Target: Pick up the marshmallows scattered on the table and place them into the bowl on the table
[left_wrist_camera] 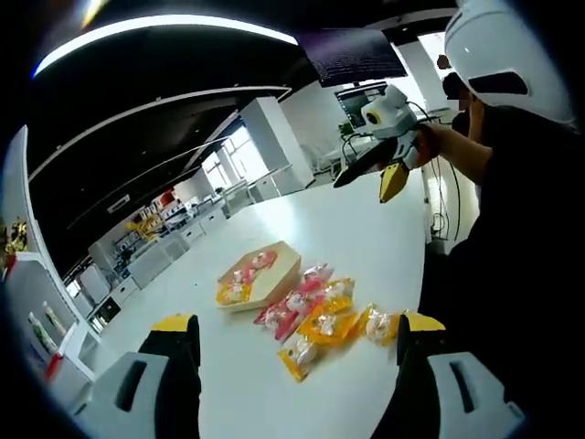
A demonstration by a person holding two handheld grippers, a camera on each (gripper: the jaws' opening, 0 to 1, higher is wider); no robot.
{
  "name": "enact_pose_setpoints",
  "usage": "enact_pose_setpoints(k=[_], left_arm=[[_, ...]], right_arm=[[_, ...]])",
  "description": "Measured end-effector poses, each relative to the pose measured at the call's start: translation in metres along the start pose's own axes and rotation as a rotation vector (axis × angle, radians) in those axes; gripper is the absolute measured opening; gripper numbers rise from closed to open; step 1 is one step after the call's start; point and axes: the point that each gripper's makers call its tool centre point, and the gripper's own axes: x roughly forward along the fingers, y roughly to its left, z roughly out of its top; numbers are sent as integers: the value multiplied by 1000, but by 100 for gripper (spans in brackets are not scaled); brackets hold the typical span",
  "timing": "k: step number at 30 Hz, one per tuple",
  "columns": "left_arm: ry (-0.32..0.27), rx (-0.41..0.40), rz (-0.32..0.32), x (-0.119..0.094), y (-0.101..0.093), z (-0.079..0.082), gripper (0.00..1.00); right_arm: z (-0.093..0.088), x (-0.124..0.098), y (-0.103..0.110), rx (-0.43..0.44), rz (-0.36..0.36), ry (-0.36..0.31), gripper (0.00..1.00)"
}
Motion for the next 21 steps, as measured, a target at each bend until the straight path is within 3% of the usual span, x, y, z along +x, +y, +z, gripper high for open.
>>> enact_pose_setpoints(k=[21], left_arm=[[1,3,-11,-1,-5,-2,88]], right_arm=[[-7,1,-1,3,0,16,87]])
